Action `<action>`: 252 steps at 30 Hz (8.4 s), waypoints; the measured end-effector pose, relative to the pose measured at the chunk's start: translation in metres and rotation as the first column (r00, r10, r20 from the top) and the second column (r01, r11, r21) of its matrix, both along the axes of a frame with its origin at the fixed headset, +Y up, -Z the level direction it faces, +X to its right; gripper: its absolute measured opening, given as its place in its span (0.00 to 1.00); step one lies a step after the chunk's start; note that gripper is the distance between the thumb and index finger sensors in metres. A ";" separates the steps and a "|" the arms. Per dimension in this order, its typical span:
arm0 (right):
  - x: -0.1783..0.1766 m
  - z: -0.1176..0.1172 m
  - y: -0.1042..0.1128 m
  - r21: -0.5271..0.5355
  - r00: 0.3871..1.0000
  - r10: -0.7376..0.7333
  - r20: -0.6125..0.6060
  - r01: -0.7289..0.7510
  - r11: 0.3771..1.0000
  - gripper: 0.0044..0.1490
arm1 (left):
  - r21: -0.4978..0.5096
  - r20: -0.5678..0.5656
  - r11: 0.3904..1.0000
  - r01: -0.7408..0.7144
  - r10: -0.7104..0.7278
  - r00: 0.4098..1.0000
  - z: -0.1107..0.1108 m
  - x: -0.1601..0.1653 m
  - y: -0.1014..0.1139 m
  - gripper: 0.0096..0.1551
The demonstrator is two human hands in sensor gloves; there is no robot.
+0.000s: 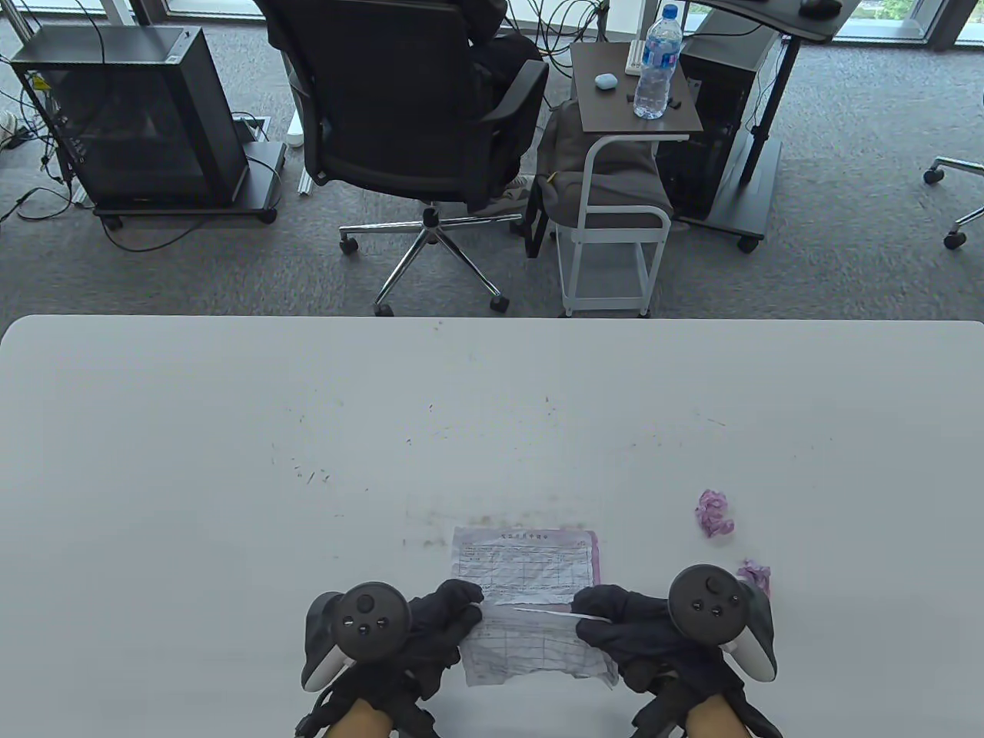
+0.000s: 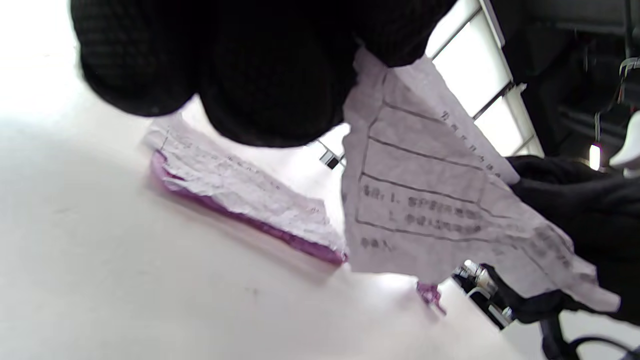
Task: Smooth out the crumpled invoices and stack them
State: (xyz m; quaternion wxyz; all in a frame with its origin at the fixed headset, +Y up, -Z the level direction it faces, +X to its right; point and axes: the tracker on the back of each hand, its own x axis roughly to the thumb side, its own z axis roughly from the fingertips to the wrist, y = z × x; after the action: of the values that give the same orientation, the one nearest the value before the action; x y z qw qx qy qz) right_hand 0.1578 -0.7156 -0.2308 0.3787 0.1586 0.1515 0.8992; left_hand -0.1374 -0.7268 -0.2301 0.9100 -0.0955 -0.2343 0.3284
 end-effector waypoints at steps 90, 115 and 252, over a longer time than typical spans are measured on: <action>-0.031 0.006 -0.052 -0.221 0.776 0.546 -0.316 -0.620 0.753 0.21 | -0.399 0.351 0.693 0.601 -0.490 0.798 0.004 0.026 -0.062 0.52; -0.089 0.026 -0.057 0.167 0.732 0.608 -0.307 -0.588 0.791 0.42 | -0.411 0.350 0.698 0.587 -0.474 0.808 0.004 0.025 -0.063 0.52; -0.025 0.015 -0.003 0.361 0.976 0.175 0.129 -0.211 0.908 0.25 | -0.382 0.357 0.695 0.609 -0.497 0.791 0.006 0.027 -0.065 0.56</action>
State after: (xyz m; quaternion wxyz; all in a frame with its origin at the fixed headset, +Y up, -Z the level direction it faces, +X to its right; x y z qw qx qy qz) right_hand 0.1333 -0.7185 -0.2161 0.2577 0.1694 -0.0249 0.9509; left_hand -0.1104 -0.7916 -0.2244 0.8806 -0.4199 -0.2077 0.0715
